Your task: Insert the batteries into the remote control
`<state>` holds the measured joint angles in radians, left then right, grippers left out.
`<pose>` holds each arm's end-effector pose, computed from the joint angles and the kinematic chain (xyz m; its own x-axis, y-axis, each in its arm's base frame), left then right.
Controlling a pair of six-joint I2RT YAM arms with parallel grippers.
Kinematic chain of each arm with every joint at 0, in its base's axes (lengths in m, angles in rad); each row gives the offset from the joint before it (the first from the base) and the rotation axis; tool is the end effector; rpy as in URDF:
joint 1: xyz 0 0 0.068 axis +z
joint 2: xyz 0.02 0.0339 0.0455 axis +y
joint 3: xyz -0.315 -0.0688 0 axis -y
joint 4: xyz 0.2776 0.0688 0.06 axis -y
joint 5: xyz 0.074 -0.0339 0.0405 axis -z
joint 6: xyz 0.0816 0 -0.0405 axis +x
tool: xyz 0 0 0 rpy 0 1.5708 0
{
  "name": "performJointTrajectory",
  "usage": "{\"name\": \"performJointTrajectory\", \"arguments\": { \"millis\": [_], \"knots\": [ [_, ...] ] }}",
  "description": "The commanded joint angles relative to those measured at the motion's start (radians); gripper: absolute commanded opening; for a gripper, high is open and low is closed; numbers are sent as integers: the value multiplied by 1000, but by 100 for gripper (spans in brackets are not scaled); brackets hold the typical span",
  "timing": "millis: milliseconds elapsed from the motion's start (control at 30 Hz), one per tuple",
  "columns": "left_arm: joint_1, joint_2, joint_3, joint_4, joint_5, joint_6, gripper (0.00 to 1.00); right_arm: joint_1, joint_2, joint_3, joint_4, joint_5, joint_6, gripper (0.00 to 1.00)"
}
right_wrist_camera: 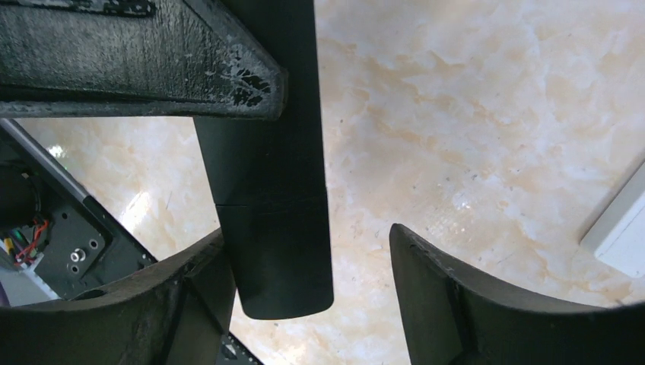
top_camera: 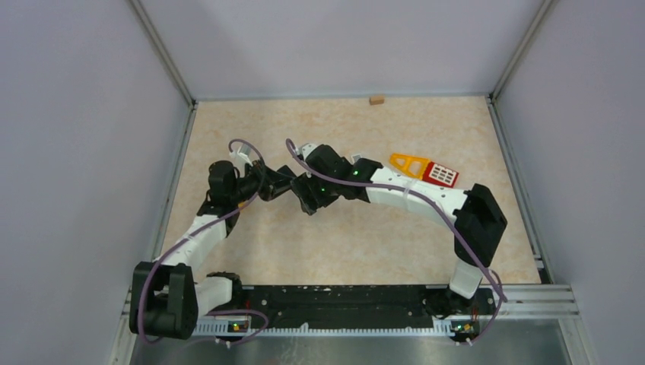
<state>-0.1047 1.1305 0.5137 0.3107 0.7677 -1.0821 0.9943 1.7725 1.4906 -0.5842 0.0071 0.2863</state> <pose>0.2660 -0.0849 0.2468 -0.7886 -0.5559 -0.2629 0.0799 0.3313 -0.9402 0.2552 0.3914 0.2840 -0.6344 -0.4577 -0.6230 -0.6846 0.7070 0.1778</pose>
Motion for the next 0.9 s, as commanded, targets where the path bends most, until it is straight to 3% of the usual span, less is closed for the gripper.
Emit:
{"name": "performJointTrajectory", "arguments": {
  "millis": [0, 200, 367, 567, 767, 867],
  "knots": [
    [15, 10, 44, 21, 54, -28, 0, -23, -112, -34, 83, 20, 22, 76],
    [32, 17, 59, 26, 62, -36, 0, -37, -267, -212, 299, -117, 148, 89],
    [40, 3, 68, 37, 68, -63, 0, -94, -393, -428, 560, -166, 450, 88],
    [42, -22, 48, 141, 77, -191, 0, -107, -425, -618, 842, -157, 827, 71],
    [42, -51, 15, 280, 59, -338, 0, -107, -405, -679, 1022, -150, 965, 60],
    [42, -76, 1, 321, 43, -386, 0, -108, -385, -688, 1057, -151, 1011, 49]
  ]
}}
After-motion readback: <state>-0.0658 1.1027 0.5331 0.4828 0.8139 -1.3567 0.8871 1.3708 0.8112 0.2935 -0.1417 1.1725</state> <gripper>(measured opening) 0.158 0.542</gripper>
